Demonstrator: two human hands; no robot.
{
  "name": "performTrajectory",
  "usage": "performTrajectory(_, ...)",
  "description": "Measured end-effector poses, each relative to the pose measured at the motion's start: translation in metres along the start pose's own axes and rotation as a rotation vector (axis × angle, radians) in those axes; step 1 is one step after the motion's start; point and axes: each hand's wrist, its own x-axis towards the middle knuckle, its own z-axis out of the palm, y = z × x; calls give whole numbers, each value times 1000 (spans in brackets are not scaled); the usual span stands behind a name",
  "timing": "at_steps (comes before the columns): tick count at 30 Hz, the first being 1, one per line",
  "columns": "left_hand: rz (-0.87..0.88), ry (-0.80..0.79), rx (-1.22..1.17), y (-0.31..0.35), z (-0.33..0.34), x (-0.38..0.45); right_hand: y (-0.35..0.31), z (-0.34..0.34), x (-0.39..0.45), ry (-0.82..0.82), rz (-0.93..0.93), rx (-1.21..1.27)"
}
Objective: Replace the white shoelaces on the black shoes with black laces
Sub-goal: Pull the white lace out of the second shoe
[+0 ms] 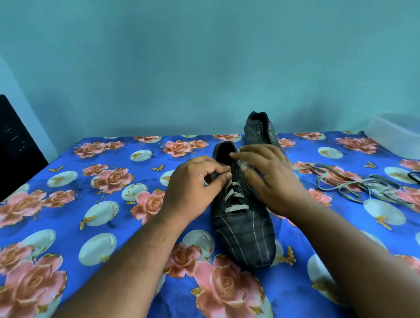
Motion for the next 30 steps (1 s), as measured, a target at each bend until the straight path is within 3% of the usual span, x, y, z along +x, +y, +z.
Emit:
performTrajectory(7, -131, -35, 89, 7, -4, 0, 6, 5, -1, -60, 39, 95)
performTrajectory(13, -442, -140, 205, 5, -2, 0, 9, 9, 0, -48, 26, 210)
performTrajectory(22, -184, -38, 87, 7, 2, -1, 12, 10, 1, -56, -3, 361)
performTrajectory(30, -539, -147, 326, -2, -6, 0, 12, 9, 1, -54, 37, 413)
